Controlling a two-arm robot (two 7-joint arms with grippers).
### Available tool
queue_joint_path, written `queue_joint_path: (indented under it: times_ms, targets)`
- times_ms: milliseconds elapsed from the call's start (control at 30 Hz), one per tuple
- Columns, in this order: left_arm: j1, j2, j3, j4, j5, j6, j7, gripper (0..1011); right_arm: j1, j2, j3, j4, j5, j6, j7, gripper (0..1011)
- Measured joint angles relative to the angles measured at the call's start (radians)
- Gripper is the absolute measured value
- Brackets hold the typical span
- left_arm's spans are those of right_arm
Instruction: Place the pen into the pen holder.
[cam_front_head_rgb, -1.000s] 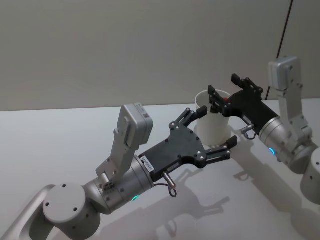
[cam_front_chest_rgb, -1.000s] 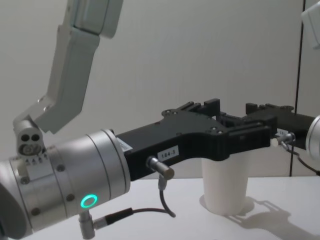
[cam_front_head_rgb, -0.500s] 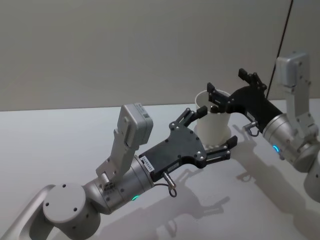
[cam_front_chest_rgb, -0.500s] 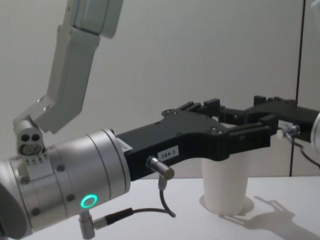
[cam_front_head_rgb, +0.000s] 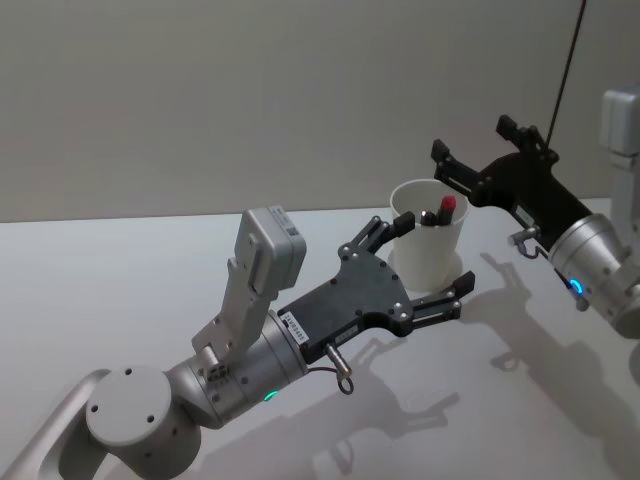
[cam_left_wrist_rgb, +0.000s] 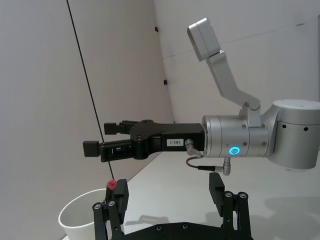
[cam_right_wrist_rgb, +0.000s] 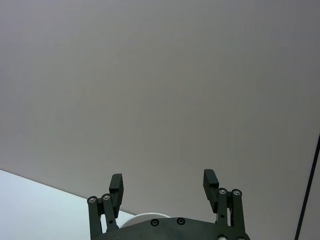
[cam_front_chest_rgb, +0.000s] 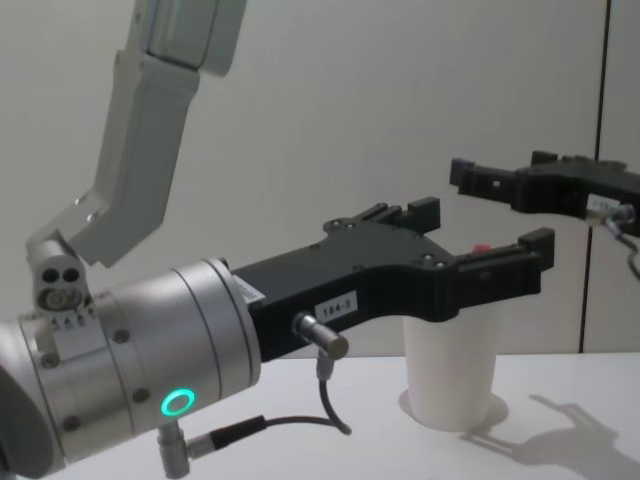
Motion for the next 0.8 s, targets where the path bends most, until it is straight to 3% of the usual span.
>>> queue_joint_path:
  times_ms: [467, 800]
  targets:
    - [0.0, 0.0, 0.0, 0.0, 0.0, 0.0, 0.0, 1001, -0.057, 0.05, 0.028, -0.103, 0.058, 0.028, -0.037, 1001]
    - [-0.005, 0.007, 0.003, 0.0, 0.006, 0.008, 0.04, 1001, -0.091, 0.048, 0.039, -0.114, 0.041, 0.027, -0.046, 1002]
